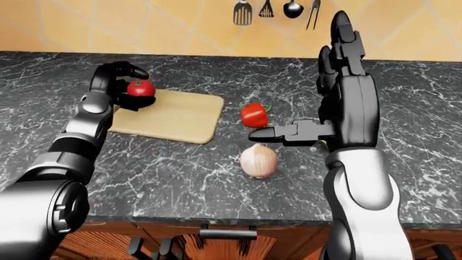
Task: Place the avocado, onion, tomato and bell pepper on the cutting board.
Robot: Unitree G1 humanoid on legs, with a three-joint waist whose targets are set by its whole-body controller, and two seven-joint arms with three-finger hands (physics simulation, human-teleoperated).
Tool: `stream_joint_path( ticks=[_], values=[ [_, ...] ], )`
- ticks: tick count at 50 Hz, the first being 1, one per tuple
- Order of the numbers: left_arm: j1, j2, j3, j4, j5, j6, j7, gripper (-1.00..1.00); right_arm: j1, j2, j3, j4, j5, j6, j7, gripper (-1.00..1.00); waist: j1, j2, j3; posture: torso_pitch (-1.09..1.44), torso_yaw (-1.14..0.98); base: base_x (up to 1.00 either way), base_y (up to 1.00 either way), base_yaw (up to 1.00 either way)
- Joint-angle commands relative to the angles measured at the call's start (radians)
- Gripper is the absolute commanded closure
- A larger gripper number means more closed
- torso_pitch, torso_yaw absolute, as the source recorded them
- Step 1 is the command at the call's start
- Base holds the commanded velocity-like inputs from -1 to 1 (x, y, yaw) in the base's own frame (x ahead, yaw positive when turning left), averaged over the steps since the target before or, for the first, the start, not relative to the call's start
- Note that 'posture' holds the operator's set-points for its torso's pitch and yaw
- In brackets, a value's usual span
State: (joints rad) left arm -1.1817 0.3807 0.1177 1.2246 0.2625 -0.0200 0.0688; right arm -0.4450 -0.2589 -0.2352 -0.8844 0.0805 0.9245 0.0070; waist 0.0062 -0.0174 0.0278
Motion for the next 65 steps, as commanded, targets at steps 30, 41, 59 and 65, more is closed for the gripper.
stream_joint_path(
  ticks=[30,41,59,65],
  values=[
    [-0.046,0.045,0.022,-0.232,-0.048,0.083,-0.04,-1.0,-0.043,-0.009,-0.004,-0.007,-0.021,-0.025,0.006,-1.0,-0.003,0.005,-0.032,0.0,0.0,0.0,0.0,0.0],
    [0.05,0.063,0.047,-0.74,-0.113,0.367,-0.138,-1.0,-0.062,-0.022,-0.013,-0.03,-0.013,0.016,0.009,-1.0,-0.003,0.011,-0.022,0.0,0.0,0.0,0.0,0.0],
    [0.409,0.07,0.149,-1.702,-0.288,0.955,-0.264,-1.0,-0.202,-0.106,-0.021,-0.113,0.072,0.279,0.075,-1.0,-0.003,0.016,-0.002,0.0,0.0,0.0,0.0,0.0],
    [0.502,0.076,0.199,-1.881,-0.331,1.07,-0.257,-1.0,-0.2,-0.133,0.022,-0.135,0.057,0.335,0.144,-1.0,-0.005,0.016,0.001,0.0,0.0,0.0,0.0,0.0]
  ],
)
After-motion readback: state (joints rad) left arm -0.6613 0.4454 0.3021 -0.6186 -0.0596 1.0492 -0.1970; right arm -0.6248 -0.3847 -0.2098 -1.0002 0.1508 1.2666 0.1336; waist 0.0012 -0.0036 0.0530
